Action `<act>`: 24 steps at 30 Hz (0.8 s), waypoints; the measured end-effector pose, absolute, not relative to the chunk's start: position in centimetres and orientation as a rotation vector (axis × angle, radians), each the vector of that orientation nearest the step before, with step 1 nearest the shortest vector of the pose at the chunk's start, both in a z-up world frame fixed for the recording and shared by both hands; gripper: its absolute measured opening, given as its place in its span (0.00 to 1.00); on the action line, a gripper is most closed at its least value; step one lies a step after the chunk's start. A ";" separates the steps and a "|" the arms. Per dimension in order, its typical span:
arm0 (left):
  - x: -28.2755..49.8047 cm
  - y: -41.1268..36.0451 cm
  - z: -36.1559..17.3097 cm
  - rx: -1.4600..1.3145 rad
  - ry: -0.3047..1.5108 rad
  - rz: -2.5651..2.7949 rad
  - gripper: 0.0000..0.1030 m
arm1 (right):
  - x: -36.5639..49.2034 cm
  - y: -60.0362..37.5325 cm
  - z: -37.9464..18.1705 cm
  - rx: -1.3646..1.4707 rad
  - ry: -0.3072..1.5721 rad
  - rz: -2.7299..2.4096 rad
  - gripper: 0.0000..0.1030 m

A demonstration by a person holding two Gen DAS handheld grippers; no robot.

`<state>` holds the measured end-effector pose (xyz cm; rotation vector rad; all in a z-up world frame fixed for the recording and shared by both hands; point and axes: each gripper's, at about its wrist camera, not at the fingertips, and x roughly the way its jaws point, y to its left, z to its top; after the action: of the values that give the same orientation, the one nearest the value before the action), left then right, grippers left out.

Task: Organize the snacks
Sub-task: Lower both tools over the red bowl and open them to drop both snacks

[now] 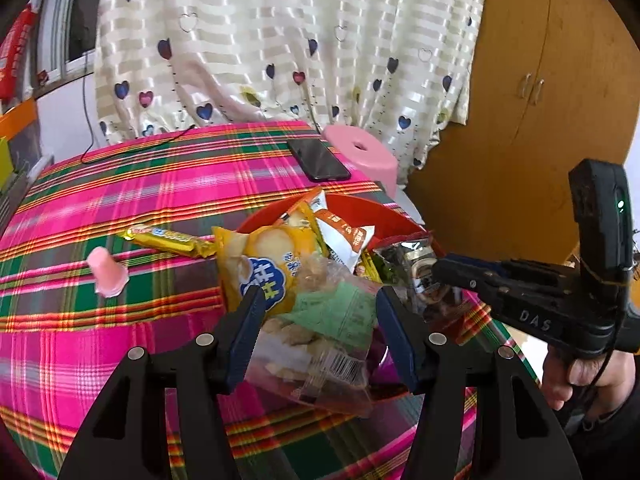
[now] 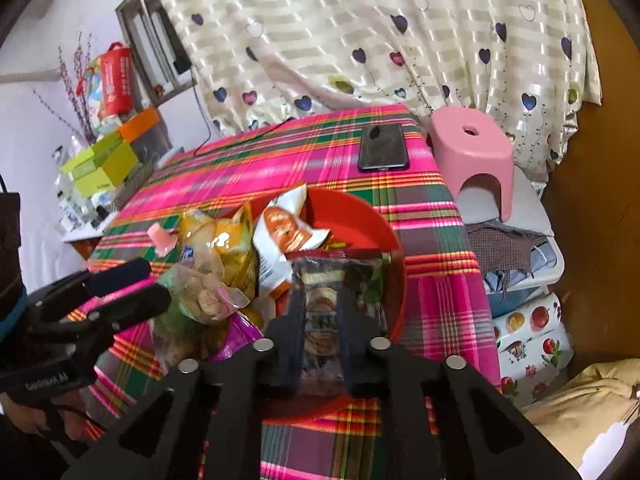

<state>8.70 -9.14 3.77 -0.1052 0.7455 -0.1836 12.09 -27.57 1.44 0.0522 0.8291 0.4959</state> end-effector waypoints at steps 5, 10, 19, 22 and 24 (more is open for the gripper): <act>9.7 -8.9 3.1 -0.113 0.742 -0.200 0.57 | 14.0 -26.8 0.0 0.022 0.839 0.480 0.09; 11.2 -9.5 2.4 -0.088 0.730 -0.215 0.57 | 16.0 -26.3 0.0 -0.008 0.812 0.448 0.09; 12.5 -9.3 2.3 -0.091 0.716 -0.213 0.57 | 15.4 -27.4 1.0 0.027 0.807 0.439 0.13; 11.1 -8.0 3.3 -0.125 0.687 -0.208 0.57 | 13.9 -27.4 1.7 0.034 0.793 0.461 0.15; 10.4 -7.1 3.7 -0.140 0.676 -0.191 0.57 | 12.8 -26.9 2.2 0.027 0.780 0.492 0.15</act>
<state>10.40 -7.06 3.68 -0.1399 0.6761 -0.1906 12.81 -26.85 2.20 0.0271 0.7804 0.4925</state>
